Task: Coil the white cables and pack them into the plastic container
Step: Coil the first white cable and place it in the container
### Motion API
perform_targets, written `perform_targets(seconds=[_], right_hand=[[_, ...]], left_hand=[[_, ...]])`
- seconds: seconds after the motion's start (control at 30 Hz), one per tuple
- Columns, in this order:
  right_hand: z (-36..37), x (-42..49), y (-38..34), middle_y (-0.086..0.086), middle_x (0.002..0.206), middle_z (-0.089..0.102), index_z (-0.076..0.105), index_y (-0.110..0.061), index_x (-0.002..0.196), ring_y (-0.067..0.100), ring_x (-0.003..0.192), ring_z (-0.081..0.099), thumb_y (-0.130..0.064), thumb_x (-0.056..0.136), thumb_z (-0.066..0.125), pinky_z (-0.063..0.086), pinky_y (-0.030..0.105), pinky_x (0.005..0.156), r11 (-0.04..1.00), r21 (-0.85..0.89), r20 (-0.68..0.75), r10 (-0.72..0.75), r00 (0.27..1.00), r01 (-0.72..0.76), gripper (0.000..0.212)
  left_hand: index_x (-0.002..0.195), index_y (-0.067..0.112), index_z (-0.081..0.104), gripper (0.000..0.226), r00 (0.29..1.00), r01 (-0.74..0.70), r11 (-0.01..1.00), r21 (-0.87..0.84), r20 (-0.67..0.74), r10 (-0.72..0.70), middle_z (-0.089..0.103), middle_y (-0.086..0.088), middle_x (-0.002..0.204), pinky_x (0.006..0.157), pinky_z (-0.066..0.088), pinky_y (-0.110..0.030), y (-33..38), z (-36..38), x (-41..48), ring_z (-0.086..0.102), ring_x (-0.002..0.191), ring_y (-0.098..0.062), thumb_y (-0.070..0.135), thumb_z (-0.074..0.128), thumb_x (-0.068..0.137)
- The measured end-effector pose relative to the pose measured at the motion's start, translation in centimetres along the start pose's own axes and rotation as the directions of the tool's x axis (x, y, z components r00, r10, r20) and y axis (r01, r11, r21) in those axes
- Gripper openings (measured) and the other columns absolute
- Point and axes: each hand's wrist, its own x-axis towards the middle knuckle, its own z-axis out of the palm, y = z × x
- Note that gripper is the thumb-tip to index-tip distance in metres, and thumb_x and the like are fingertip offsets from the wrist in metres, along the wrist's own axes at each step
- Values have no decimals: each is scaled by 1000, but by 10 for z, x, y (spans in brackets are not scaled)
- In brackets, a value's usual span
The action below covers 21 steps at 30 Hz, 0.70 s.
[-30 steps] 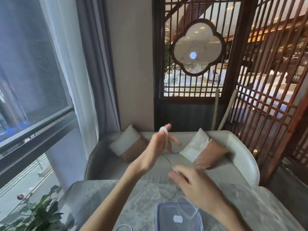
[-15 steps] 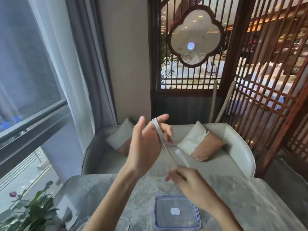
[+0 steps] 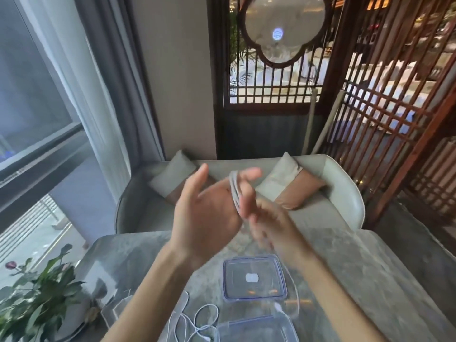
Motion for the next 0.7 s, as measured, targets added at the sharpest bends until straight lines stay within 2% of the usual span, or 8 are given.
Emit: perform_targets(seconds=[0.07, 0.17, 0.27, 0.33, 0.43, 0.5, 0.57, 0.7], right_hand=[[21, -22, 24, -12, 45, 42, 64, -24, 83, 0, 35, 33, -40, 92, 65, 27, 15, 34, 995, -65, 84, 85, 993, -80, 19], [23, -48, 26, -14, 57, 53, 69, -28, 86, -1, 50, 45, -35, 102, 51, 42, 21, 49, 906, -422, 114, 17, 993, 33, 24], [-10, -44, -13, -20, 79, 73, 77, -32, 92, 2, 67, 65, -50, 93, 53, 51, 26, 63, 497, -837, 9, -403, 915, 227, 31], [-32, -33, -41, -17, 76, 73, 80, -34, 85, 5, 67, 64, -50, 89, 60, 49, 30, 59, 284, -920, 55, -589, 806, 270, 26], [-44, -13, -53, -18, 73, 69, 81, -26, 81, 9, 64, 61, -40, 85, 72, 48, 27, 61, 446, -788, 63, -628, 776, 425, 17], [-40, 0, -44, -19, 67, 68, 79, -24, 81, 11, 59, 60, -32, 84, 72, 49, 28, 61, 728, -583, -54, -477, 877, 360, 11], [-26, 6, -23, -12, 54, 65, 76, -17, 77, 4, 51, 56, -20, 88, 71, 45, 19, 57, 928, -344, -55, -168, 984, 139, 13], [14, -30, 37, -4, 47, 49, 57, -19, 59, 3, 47, 47, -42, 99, 54, 41, 20, 57, 911, -395, -49, 104, 993, -115, 45]], left_hand=[[129, -3, 45, 67, 957, -91, 994, 55, -272, 103, 44, -14, 74, 70, 39, -36, 3, -15, 17, 46, 70, -26, 51, 23, 97], [123, -7, 44, 54, 793, 152, 900, 408, -594, 136, 43, -15, 69, 71, 34, -39, -9, -39, 38, 38, 61, -25, 39, 25, 100], [108, 2, 47, 29, 827, 425, 730, 535, -557, -73, 44, -13, 66, 67, 35, -37, -47, -40, 17, 39, 57, -21, 19, 24, 105], [108, -2, 47, 45, 864, 460, 723, 515, -448, -231, 42, -18, 61, 59, 36, -31, -61, -17, -2, 41, 56, -17, 39, 28, 102], [120, -13, 45, 117, 944, 329, 839, 433, -161, -287, 45, -20, 50, 59, 36, -30, -68, 3, -11, 48, 53, -16, 87, 48, 59], [120, -5, 46, 86, 977, 190, 931, 313, 36, -211, 49, -13, 66, 68, 36, -35, -59, 4, -20, 44, 66, -25, 71, 40, 79], [122, -4, 46, 68, 986, 151, 979, 137, 43, -159, 47, -14, 74, 74, 37, -39, -48, 0, -19, 41, 74, -29, 52, 24, 89], [129, -4, 47, 72, 983, 107, 990, -95, -141, -119, 49, -16, 77, 76, 41, -43, -45, -35, -7, 50, 75, -32, 53, 24, 92]])
